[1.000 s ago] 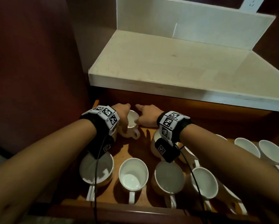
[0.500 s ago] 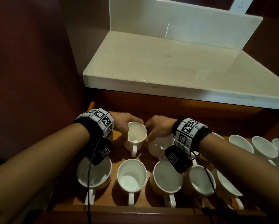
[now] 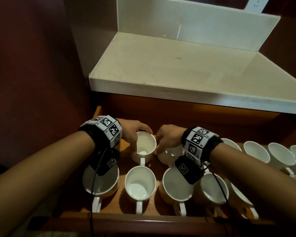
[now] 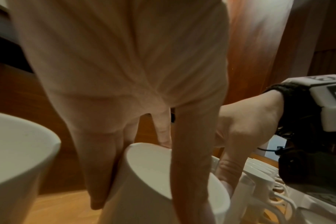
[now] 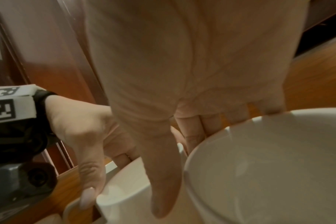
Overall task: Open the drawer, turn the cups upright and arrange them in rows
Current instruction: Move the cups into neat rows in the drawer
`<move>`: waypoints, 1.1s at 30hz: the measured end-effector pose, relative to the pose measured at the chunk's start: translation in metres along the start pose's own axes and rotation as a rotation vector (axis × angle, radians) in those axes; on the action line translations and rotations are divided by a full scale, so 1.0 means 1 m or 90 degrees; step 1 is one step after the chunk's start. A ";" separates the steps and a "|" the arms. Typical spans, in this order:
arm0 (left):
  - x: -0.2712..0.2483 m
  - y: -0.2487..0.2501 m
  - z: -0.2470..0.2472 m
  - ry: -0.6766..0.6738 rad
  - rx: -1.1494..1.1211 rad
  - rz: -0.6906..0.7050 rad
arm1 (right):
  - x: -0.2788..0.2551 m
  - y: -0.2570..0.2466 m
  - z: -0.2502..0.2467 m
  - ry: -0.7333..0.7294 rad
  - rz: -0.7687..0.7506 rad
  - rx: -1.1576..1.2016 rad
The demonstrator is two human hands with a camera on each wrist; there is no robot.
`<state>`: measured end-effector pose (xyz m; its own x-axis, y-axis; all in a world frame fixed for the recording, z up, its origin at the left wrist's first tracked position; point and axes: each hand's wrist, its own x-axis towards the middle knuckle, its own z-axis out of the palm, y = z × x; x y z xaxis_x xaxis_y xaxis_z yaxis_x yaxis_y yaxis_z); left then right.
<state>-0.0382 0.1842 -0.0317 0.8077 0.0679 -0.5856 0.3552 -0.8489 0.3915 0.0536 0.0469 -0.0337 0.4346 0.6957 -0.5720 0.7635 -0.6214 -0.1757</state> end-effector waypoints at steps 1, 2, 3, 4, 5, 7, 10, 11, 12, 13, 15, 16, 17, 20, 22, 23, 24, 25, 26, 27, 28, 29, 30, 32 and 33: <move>0.000 0.000 0.000 0.002 0.000 -0.005 | 0.000 0.000 0.000 0.000 0.000 0.000; -0.001 0.001 0.001 0.005 -0.001 -0.009 | 0.000 0.000 0.000 0.002 -0.001 0.000; -0.001 0.001 0.001 0.007 -0.002 -0.015 | 0.000 0.000 0.001 0.005 0.000 0.000; -0.002 0.001 0.001 0.008 -0.004 -0.017 | 0.000 -0.001 0.001 0.006 0.002 0.000; -0.002 0.001 0.001 0.007 -0.006 -0.019 | 0.000 -0.001 0.001 0.006 0.003 -0.002; -0.002 0.001 0.002 0.006 -0.007 -0.018 | 0.000 -0.002 0.001 0.004 -0.001 -0.008; -0.003 0.000 0.001 -0.005 -0.013 -0.028 | -0.003 -0.004 -0.003 -0.003 -0.013 -0.011; -0.005 0.000 -0.001 -0.007 -0.017 -0.035 | -0.004 -0.004 -0.006 -0.006 -0.020 -0.012; -0.007 -0.001 -0.005 -0.003 -0.020 -0.044 | -0.005 -0.004 -0.010 -0.007 -0.026 -0.013; -0.011 -0.002 -0.010 0.010 -0.022 -0.054 | -0.006 -0.005 -0.015 -0.005 -0.031 -0.009; -0.019 -0.010 -0.023 0.054 -0.002 -0.079 | -0.005 -0.010 -0.024 0.001 -0.040 0.023; -0.023 -0.016 -0.029 0.080 0.030 -0.094 | -0.003 -0.015 -0.027 0.007 -0.050 0.038; -0.027 -0.022 -0.034 0.105 0.075 -0.110 | -0.002 -0.022 -0.029 0.018 -0.059 0.047; -0.032 -0.039 -0.034 0.109 0.208 -0.155 | 0.007 -0.050 -0.027 0.077 -0.089 0.026; -0.031 -0.047 -0.027 0.082 0.263 -0.172 | 0.016 -0.073 -0.021 0.089 -0.119 -0.003; -0.030 -0.050 -0.023 0.076 0.279 -0.170 | 0.021 -0.084 -0.017 0.082 -0.133 -0.028; -0.029 -0.051 -0.021 0.078 0.289 -0.161 | 0.026 -0.094 -0.014 0.074 -0.142 -0.056; -0.028 -0.051 -0.021 0.084 0.296 -0.152 | 0.030 -0.103 -0.012 0.066 -0.147 -0.082; -0.028 -0.051 -0.020 0.094 0.303 -0.146 | 0.033 -0.109 -0.011 0.056 -0.145 -0.100; -0.028 -0.051 -0.021 0.107 0.308 -0.143 | 0.035 -0.114 -0.010 0.049 -0.140 -0.109; -0.027 -0.053 -0.023 0.124 0.311 -0.138 | 0.037 -0.117 -0.011 0.046 -0.135 -0.120; -0.027 -0.054 -0.025 0.140 0.313 -0.135 | 0.039 -0.118 -0.013 0.049 -0.132 -0.135; -0.026 -0.055 -0.027 0.155 0.308 -0.131 | 0.040 -0.117 -0.014 0.054 -0.129 -0.149; -0.024 -0.059 -0.031 0.179 0.293 -0.121 | 0.043 -0.117 -0.016 0.062 -0.124 -0.168; -0.024 -0.059 -0.033 0.187 0.290 -0.116 | 0.043 -0.116 -0.016 0.062 -0.123 -0.176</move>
<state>-0.0631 0.2502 -0.0177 0.8722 0.3226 -0.3677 0.3153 -0.9455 -0.0814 -0.0090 0.1549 -0.0248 0.3033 0.8299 -0.4682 0.9307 -0.3634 -0.0412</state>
